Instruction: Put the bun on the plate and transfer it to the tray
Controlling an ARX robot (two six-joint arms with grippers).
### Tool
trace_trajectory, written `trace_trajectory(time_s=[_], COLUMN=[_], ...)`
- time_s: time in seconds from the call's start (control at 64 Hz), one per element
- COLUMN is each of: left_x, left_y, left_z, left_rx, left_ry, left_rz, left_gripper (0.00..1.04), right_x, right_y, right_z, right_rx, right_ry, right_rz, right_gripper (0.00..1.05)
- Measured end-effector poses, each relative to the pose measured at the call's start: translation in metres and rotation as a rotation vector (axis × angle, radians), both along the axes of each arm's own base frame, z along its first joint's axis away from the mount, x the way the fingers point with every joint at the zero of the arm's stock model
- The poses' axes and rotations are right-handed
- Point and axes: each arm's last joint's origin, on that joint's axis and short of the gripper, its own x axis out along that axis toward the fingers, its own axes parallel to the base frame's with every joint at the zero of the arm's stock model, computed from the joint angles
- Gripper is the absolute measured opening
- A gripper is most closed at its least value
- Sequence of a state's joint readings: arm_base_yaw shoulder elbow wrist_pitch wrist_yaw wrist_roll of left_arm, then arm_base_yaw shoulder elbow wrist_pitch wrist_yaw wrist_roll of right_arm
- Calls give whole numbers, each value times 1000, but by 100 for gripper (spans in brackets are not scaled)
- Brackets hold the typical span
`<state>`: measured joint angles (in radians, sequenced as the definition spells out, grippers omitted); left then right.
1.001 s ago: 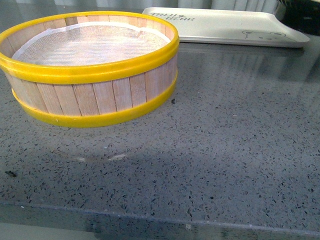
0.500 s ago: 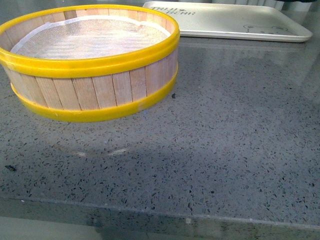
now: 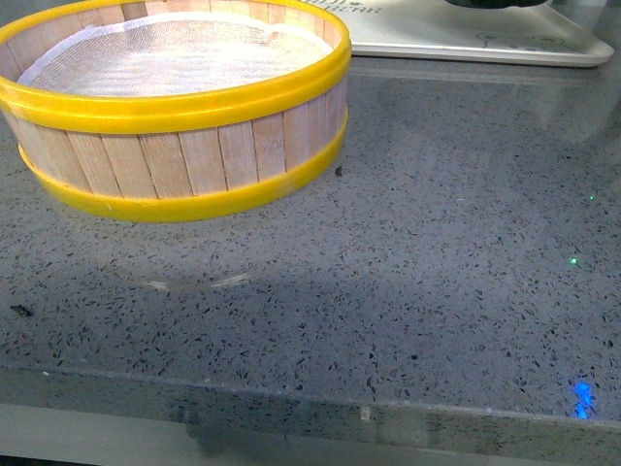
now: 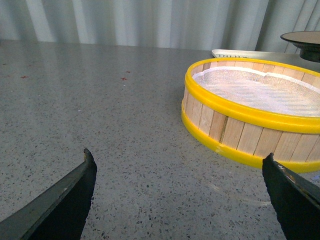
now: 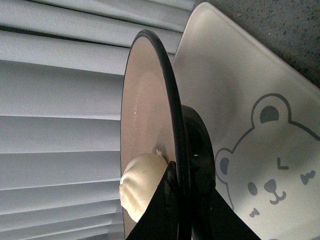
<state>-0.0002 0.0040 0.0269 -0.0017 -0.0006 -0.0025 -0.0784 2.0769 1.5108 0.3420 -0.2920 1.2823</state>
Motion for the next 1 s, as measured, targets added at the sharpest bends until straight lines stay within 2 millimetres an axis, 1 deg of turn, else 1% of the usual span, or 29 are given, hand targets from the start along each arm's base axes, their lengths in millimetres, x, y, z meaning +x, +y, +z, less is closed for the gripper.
trace_trajectory(time_s=[0.235, 0.469, 0.719, 0.735, 0.782, 0.797, 1.001], left_x=[0, 0, 0, 0, 0, 0, 0], left_y=[0, 0, 0, 0, 0, 0, 0], left_z=[0, 0, 0, 0, 0, 0, 0], left_rx=[0, 0, 0, 0, 0, 0, 0], left_ry=[0, 0, 0, 0, 0, 0, 0], left_rz=[0, 0, 0, 0, 0, 0, 0], left_gripper=[98, 98, 98, 98, 98, 98, 98], right_x=[4, 4, 3, 3, 3, 3, 1], right_y=[1, -2, -8, -9, -9, -10, -11], right_z=[-11, -27, -30, -30, -30, -30, -34], right_rx=[5, 8, 7, 7, 13, 15, 26], right_ry=[5, 35, 39, 39, 38, 36, 34], right_rz=[-9, -18, -30, -30, -29, -28, -30], right_gripper=[2, 2, 2, 3, 10, 13, 44])
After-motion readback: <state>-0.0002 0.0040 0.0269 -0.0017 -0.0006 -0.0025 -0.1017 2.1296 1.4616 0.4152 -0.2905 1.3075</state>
